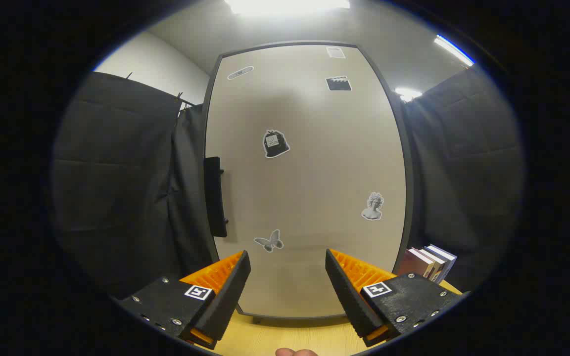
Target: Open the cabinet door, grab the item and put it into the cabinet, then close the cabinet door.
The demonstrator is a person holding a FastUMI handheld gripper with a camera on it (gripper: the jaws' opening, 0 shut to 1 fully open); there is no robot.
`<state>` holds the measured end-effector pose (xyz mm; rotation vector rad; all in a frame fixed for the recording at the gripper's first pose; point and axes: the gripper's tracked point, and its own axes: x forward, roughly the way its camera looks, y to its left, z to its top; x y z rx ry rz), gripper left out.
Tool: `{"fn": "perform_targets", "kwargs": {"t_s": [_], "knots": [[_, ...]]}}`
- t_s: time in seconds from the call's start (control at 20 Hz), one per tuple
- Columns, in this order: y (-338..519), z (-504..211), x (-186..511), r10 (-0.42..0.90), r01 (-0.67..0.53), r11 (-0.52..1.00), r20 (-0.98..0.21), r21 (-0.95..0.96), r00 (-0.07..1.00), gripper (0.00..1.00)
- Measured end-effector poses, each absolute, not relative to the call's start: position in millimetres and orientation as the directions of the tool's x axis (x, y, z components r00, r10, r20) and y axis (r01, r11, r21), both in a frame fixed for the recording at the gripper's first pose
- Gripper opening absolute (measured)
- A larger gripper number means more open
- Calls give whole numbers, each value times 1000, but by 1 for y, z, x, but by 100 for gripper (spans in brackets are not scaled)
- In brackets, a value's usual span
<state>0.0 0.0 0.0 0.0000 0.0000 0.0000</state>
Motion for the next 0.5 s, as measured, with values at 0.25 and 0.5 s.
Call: {"fn": "perform_targets", "kwargs": {"t_s": [0.25, 0.5], "knots": [[-7, -14, -2, -52, 51, 999, -29, -14, 998, 95], [0, -13, -8, -99, 98, 994, -22, -45, 995, 95]]}}
